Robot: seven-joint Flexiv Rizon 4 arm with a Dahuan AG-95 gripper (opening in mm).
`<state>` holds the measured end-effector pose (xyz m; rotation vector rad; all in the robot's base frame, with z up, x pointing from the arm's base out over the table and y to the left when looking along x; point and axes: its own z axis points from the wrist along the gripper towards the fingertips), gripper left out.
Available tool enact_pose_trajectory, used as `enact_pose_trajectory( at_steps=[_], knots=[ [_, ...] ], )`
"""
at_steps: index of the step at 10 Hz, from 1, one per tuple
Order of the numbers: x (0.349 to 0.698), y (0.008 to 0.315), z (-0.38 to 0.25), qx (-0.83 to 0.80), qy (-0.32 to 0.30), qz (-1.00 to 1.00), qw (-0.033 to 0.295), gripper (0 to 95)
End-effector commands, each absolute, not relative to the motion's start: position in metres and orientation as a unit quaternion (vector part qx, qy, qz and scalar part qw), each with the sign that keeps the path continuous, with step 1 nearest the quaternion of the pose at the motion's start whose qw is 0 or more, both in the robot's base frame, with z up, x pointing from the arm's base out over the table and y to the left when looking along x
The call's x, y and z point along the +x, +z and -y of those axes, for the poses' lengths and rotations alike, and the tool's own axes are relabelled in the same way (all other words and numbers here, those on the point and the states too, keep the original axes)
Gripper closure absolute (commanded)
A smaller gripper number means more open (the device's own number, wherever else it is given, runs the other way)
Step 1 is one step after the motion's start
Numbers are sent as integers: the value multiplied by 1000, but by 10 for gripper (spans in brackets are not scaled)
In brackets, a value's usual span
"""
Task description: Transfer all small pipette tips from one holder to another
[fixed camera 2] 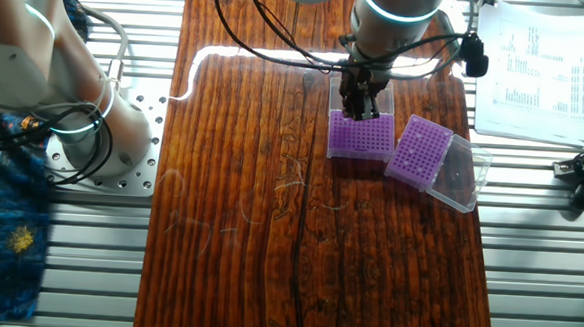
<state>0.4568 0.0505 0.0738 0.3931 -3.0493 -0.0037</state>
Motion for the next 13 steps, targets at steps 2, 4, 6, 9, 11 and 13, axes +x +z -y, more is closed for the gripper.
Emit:
enact_pose_trajectory(
  at_steps=[2, 4, 6, 9, 11, 13],
  knots=[
    [458, 64, -50, 134, -1, 990, 32, 760],
    [458, 62, -50, 134, -1, 990, 32, 760],
    [458, 60, -50, 132, 0, 991, 33, 760],
    [458, 58, -50, 131, -1, 991, 33, 760],
    [457, 57, -50, 130, -1, 991, 33, 760],
    [457, 56, -50, 129, -1, 991, 33, 760]
  ],
)
